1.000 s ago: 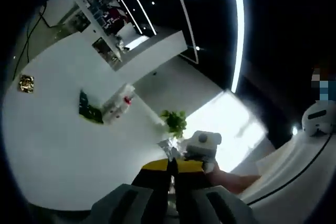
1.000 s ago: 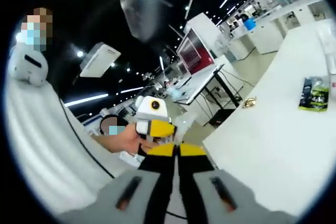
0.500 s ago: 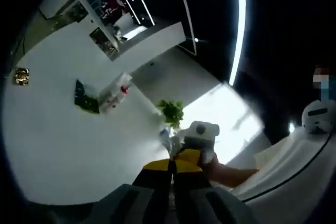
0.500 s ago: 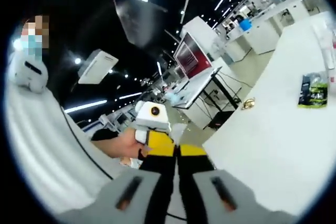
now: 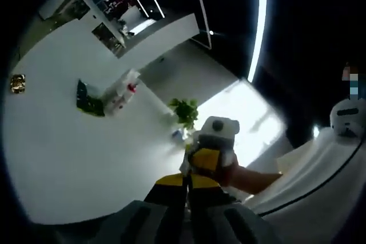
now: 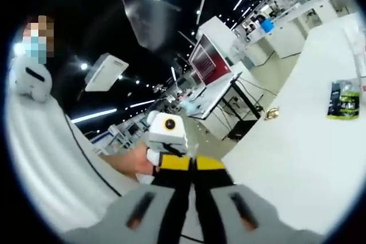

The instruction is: Arrange the skincare products in the storage area until every visible bottle or jar stands upright without overlapping.

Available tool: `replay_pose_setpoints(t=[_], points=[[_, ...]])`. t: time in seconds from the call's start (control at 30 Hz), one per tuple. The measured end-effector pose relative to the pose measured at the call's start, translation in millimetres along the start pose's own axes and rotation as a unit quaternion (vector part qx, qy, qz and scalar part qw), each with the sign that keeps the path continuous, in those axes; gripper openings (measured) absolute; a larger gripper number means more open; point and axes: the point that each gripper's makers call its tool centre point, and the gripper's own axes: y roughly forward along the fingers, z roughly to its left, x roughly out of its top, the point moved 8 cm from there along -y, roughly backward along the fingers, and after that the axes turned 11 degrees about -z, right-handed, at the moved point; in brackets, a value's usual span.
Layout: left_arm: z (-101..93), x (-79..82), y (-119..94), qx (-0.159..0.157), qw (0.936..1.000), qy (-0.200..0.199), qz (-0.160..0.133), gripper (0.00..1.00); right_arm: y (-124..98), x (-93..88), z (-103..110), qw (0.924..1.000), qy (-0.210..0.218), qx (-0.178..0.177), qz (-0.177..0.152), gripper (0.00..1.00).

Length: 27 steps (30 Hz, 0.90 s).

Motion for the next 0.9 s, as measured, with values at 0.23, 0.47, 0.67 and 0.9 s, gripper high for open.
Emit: replay_pose_setpoints(t=[0.23, 0.47, 0.67, 0.9], points=[[3.2, 8.0, 3.6, -0.002, 0.9988, 0.011, -0.047, 0.09, -1.3, 7.3, -5.0, 0.9954, 0.056, 0.001, -0.077, 0.01], [3.5, 5.9, 6.5, 0.011, 0.9987, -0.009, -0.049, 0.01, 1.8, 17.5, -5.6, 0.9880, 0.076, 0.016, -0.134, 0.02], [-0.2, 8.3, 1.1, 0.006, 0.9969, -0.042, -0.066, 0.01, 3.6, 22.4, -6.0, 0.9868, 0.072, 0.025, -0.143, 0.02], [-9.8, 2.2, -0.2, -0.006, 0.9993, -0.027, -0.026, 0.00, 6.0, 9.7, 3.8, 0.9891, 0.100, 0.051, -0.095, 0.11]])
